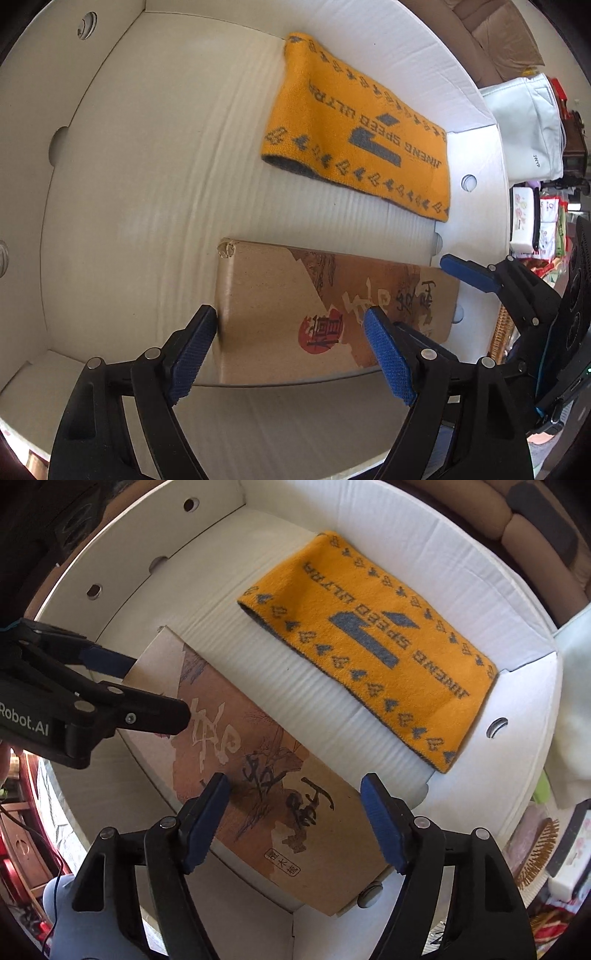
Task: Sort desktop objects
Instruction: 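Push the brown box flat against the white box wall with the left gripper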
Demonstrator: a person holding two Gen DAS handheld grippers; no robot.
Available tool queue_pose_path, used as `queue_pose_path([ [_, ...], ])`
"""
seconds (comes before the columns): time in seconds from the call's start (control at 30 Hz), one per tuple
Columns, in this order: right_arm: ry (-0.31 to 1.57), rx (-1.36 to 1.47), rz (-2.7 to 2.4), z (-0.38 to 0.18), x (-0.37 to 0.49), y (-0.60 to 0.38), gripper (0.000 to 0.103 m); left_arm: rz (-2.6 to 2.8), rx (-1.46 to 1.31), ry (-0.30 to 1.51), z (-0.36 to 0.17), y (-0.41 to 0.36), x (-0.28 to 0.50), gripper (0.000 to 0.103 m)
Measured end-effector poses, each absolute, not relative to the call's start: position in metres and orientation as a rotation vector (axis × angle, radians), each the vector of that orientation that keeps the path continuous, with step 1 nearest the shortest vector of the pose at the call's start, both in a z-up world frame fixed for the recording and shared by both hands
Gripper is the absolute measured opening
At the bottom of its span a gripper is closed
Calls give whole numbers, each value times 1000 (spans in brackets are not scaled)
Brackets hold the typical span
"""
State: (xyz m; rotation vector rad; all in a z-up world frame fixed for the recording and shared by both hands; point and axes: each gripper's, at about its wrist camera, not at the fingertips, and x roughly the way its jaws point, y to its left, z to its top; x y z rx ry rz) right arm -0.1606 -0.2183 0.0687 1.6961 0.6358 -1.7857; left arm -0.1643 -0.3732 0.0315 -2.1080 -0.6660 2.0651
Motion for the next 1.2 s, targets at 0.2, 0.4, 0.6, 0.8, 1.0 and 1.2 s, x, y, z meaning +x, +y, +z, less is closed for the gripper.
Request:
queue_pose_path([
  [0.2, 719, 1677, -1694, 75, -145, -224, 69, 2012, -2109, -711, 28, -376, -159, 85],
  [0.4, 648, 1665, -1671, 75, -142, -228, 75, 1929, -2149, -709, 26, -366, -146, 90],
  [0.6, 634, 1747, -1610, 79, -136, -225, 75, 1972, -2104, -796, 36, -379, -145, 90],
  [0.8, 632, 1757, -1604, 85, -135, -223, 74, 1948, -2142, -730, 31, -368, -142, 90],
  [1.0, 599, 1646, -1776, 129, -140, -194, 74, 1925, -2128, -759, 31, -366, -138, 90],
  [1.2, 386, 1572, -1923, 168, -131, -161, 74, 2044, -2105, -752, 46, -371, -130, 92],
])
